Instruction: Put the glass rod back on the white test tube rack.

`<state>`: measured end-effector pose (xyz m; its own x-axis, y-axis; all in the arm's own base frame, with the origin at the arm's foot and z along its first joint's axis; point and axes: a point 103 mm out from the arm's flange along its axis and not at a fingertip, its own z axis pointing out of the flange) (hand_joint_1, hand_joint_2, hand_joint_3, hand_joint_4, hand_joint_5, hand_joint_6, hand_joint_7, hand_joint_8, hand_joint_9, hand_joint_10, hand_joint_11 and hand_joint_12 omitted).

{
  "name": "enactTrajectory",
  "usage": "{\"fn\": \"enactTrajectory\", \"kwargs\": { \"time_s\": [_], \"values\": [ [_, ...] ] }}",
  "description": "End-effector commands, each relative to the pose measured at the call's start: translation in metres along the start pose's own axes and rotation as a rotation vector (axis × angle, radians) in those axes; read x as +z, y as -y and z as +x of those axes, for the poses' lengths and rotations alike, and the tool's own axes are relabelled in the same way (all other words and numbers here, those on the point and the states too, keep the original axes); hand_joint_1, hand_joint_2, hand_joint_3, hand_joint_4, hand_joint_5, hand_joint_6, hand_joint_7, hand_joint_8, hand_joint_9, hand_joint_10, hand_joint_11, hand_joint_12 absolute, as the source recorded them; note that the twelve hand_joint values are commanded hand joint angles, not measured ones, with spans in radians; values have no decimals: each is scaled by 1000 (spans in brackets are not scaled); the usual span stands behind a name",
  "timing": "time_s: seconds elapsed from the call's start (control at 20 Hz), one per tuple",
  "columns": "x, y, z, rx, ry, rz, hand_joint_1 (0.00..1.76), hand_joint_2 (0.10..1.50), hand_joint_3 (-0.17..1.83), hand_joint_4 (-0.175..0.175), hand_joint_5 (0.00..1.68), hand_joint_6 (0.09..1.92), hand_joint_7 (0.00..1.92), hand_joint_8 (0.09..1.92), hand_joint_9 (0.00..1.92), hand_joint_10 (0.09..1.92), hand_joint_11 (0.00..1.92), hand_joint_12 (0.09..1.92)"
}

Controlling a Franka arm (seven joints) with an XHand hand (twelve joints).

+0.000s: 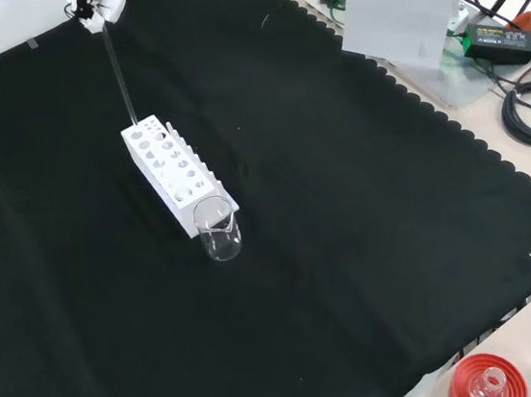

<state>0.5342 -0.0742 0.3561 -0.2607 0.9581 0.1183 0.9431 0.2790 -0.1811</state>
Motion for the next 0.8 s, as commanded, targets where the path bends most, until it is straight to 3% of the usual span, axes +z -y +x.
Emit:
{"fn": "enactTrajectory", "kwargs": {
  "time_s": [0.05,0.8],
  "values": [
    [5,3,-8,-12,-15,-3,1293,1128,-175,-175,1105,814,1154,823,1696,494,1559,648],
    [21,1,-20,9,-26,21,1293,1127,-175,-175,1106,812,1155,820,1697,493,1559,647]
  ]
}}
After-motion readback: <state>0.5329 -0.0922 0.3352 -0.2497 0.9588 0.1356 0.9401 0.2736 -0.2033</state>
